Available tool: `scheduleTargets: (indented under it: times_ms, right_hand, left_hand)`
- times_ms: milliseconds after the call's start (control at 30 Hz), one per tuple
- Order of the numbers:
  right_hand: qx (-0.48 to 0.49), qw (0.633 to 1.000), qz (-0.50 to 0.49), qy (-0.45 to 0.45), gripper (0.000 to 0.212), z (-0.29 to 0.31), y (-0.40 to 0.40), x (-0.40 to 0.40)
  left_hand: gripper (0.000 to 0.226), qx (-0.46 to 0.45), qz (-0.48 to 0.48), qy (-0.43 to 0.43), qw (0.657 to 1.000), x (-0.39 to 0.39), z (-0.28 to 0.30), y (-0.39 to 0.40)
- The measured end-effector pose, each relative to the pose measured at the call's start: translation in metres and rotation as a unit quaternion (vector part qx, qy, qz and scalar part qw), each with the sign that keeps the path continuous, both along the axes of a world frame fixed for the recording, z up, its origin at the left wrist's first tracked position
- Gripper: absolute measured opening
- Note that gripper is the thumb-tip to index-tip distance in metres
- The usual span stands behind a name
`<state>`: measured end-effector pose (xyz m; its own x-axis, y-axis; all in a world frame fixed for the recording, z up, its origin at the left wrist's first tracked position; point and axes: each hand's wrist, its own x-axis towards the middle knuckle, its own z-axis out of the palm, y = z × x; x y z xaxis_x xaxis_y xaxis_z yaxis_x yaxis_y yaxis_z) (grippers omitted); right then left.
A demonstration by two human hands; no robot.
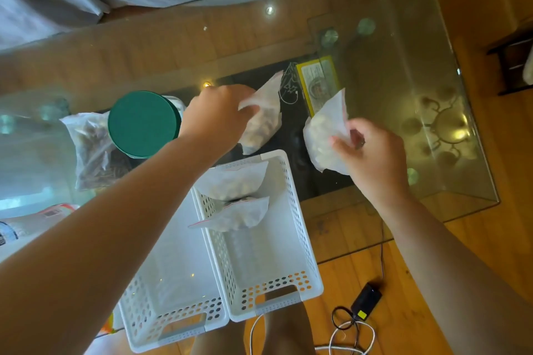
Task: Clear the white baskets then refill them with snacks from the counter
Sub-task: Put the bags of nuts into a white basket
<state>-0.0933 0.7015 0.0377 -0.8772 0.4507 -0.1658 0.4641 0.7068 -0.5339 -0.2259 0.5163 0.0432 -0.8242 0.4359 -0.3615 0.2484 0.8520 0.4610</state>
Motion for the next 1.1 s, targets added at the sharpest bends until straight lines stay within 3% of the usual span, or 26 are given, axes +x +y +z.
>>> scheduleTargets:
  times_ms: [100,200,267,333,400,533,633,833,1100]
  right_hand:
    - [0.014,0.995,0.029,-0.09,0.019,-0.009,0.001,0.0]
    - [0.051,0.997,0.0,-0.055,0.048,-0.008,-0.001,-0.005]
    - [0.056,0.998,-0.022,-0.01,0.052,-0.003,0.0,-0.005]
    - [0.037,0.999,-0.017,-0.008,0.037,-0.003,-0.001,-0.004]
    - [0.002,0.998,-0.003,-0.06,0.014,-0.011,0.0,-0.003]
    - [-0.006,0.995,-0.016,-0.097,0.044,-0.018,-0.002,-0.003]
    - [0.021,0.997,-0.023,-0.064,0.049,-0.003,-0.004,0.001]
    - [0.002,1.0,-0.02,-0.021,0.02,0.042,-0.007,0.027]
    - [0.018,0.999,-0.014,0.04,0.017,0.093,-0.025,0.077]
  left_hand:
    - [0.032,-0.046,-0.03,-0.085,0.995,0.0,-0.009,0.004]
    - [0.03,-0.032,-0.019,-0.082,0.996,0.003,-0.015,0.006]
    - [0.035,-0.015,0.0,-0.071,0.997,0.006,-0.016,0.008]
    - [0.025,-0.019,-0.016,-0.066,0.997,0.009,-0.017,0.009]
    - [0.033,-0.057,-0.033,-0.084,0.994,0.009,-0.018,0.01]
    - [0.033,-0.043,-0.017,-0.051,0.998,0.008,-0.006,0.013]
    - [0.032,-0.017,-0.014,0.008,1.0,0.013,0.021,0.012]
    - [0.03,0.105,-0.033,0.108,0.988,0.043,0.102,-0.007]
    - [0.028,0.134,-0.05,0.065,0.988,0.105,0.148,-0.048]
